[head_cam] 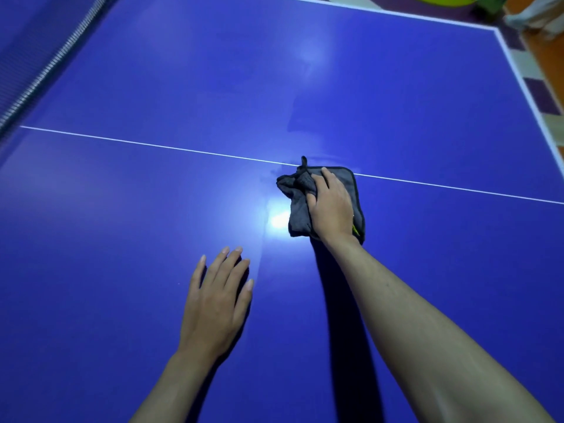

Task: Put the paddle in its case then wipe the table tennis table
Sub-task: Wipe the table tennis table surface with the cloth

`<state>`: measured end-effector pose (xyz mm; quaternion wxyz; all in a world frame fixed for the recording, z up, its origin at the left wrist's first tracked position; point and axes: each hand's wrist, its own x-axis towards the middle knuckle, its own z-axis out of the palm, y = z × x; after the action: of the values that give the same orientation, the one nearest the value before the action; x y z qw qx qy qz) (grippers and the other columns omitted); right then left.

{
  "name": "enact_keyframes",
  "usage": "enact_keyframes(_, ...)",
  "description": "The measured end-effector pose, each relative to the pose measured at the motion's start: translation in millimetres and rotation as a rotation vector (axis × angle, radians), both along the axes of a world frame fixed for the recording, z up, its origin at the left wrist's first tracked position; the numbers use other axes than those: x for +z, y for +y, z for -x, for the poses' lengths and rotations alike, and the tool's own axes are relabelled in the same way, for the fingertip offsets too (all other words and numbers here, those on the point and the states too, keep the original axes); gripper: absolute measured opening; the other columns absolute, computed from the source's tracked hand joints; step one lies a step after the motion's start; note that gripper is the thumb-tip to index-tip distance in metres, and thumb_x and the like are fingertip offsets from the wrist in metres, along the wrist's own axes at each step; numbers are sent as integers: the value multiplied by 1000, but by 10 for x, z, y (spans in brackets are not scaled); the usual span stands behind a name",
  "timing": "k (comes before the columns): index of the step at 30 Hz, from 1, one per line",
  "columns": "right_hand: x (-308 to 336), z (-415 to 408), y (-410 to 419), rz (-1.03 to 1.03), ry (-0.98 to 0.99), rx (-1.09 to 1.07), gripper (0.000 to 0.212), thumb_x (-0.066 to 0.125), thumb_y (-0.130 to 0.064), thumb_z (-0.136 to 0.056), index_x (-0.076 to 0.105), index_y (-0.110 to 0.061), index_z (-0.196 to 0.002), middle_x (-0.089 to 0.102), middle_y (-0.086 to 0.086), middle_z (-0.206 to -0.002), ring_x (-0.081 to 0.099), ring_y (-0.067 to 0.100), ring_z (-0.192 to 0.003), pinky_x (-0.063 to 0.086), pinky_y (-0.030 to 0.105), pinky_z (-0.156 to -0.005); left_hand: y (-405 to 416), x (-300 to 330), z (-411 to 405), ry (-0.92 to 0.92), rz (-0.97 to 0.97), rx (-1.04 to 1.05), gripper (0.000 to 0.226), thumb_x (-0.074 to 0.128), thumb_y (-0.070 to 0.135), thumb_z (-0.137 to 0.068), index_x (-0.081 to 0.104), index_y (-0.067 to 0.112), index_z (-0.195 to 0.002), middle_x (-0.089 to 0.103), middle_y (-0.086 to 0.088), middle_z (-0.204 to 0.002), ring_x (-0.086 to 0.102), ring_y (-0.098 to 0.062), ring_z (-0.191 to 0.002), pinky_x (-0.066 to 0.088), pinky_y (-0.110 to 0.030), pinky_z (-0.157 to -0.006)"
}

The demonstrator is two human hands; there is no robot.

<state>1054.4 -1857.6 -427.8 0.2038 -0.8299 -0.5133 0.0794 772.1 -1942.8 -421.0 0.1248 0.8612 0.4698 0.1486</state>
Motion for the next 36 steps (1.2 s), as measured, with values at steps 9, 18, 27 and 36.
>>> enact_keyframes(9, -8, -1372, -960, 38, -14, -109, 45, 58, -23, -102, 55, -15, -146, 38, 8, -165, 33, 32, -152, 28, 47, -124, -394, 246, -1344, -90, 50, -12, 39, 37, 35, -107, 59, 20, -135, 50, 5, -152, 40, -16, -146, 29, -48, -122)
enact_keyframes(18, 2, -3032, -1985, 78, 2, -225, 50, 57, -33, -105, 50, -22, -153, 25, 11, -171, 19, 30, -159, 16, 45, -130, -1226, 196, -2847, -123, 143, -24, 40, 33, 37, -108, 59, 21, -134, 50, 6, -151, 40, -14, -146, 17, -33, -126)
enact_keyframes(27, 15, -4488, -2889, 103, -3, -298, 50, 54, -39, -107, 47, -25, -155, 28, 2, -171, 19, 26, -159, 21, 47, -128, -1702, 128, -3923, -129, 220, -2, 42, 31, 39, -107, 60, 24, -134, 51, 9, -149, 38, -8, -144, 20, -32, -125)
enact_keyframes(36, 55, -4648, -2718, 143, -17, -385, 54, 49, -42, -108, 42, -18, -157, 21, 8, -173, 14, 26, -160, 12, 46, -130, -1575, 108, -4067, -167, 252, 53, 42, 33, 40, -109, 55, 21, -139, 50, 5, -152, 37, -11, -147, 23, -37, -126)
